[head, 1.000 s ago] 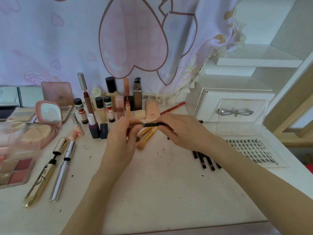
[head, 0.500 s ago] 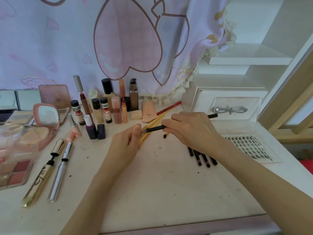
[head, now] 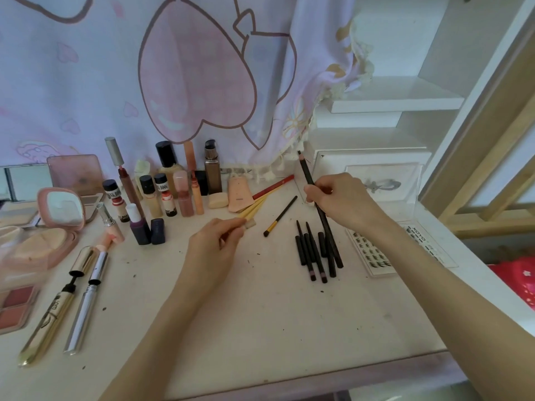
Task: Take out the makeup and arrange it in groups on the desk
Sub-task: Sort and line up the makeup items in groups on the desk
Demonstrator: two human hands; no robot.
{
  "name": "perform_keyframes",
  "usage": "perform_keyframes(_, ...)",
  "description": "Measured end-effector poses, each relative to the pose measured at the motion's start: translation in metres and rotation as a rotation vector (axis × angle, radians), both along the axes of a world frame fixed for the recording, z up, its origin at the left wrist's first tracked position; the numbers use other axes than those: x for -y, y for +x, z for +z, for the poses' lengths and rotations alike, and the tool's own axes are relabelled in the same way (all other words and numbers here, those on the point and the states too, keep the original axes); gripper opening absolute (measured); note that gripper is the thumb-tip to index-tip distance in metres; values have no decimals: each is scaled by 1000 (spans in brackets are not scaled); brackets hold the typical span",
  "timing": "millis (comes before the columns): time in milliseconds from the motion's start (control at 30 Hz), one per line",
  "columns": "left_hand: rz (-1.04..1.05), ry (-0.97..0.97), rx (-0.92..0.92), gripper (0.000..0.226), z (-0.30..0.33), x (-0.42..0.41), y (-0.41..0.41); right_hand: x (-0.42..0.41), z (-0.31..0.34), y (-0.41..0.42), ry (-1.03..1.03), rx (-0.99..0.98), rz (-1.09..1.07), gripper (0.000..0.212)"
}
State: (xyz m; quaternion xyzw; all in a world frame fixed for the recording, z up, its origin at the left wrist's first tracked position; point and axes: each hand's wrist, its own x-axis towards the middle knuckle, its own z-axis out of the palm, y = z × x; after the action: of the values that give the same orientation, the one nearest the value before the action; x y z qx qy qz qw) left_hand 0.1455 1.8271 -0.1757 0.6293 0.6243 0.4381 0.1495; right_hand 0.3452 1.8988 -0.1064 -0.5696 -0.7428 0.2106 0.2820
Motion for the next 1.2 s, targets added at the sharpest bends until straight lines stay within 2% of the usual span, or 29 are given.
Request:
perform_keyframes(133, 19, -78, 62, 20, 0, -2, 25, -5, 5, -5, -3, 11, 16, 36)
perform_keyframes(267, 51, -179, 93, 20, -6, -3, 53, -4, -3, -4, -189, 12, 70, 28)
perform_keyframes(433, 82, -249, 136, 20, -5, -6, 66, -3, -14, 13, -297, 134, -46, 33)
perform_keyframes(600, 92, -287, 184, 19, -4, -14, 80, -2, -26, 23, -421, 126, -102, 37)
perform_keyframes(833, 57, -300, 260, 17, -2, -17, 93, -1, -23, 25, -475, -26, -78, 32)
perform_keyframes(967, 48, -307, 281, 8, -1, -17, 99, -1, -21, 26, -443, -9, -71, 31)
perform_keyframes(1200, 85, -324, 380, 7, -1, -18, 103, -4, -22, 27, -423, 18, -79, 32)
